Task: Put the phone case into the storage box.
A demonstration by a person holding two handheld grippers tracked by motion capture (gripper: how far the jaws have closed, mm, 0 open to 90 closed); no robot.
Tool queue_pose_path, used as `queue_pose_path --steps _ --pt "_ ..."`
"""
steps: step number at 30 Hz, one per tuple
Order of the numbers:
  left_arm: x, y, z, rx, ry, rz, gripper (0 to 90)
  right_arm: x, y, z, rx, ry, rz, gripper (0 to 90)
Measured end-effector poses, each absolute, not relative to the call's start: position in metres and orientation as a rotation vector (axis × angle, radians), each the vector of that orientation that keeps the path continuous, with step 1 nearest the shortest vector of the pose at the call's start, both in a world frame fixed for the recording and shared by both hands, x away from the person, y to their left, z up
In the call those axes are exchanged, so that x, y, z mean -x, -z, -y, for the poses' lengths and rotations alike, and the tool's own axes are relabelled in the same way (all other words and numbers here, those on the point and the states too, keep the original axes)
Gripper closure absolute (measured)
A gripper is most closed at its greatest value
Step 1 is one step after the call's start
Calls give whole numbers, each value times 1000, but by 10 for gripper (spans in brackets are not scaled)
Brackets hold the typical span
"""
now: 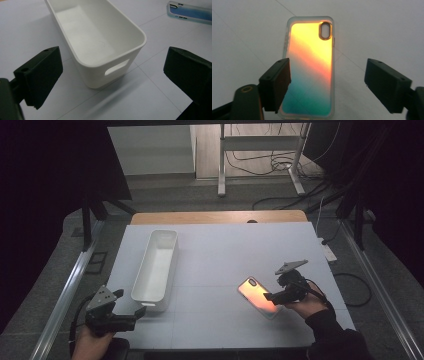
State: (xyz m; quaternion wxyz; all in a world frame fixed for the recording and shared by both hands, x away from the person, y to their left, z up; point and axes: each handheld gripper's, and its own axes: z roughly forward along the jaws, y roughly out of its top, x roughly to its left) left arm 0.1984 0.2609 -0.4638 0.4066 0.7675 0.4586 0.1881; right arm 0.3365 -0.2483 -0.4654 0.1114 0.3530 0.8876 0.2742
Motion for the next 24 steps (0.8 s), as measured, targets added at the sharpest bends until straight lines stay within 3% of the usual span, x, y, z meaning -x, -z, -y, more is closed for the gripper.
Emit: queue_pose_path --steps 8,24 --pt "-199 464 -261 -1935 -473 -1155 33 -339 468 258 -1078 -841 -2561 8" --pt "-199 464 -261 -1938 -474 -1155 33 -341 477 260 -1095 -863 -2571 0"
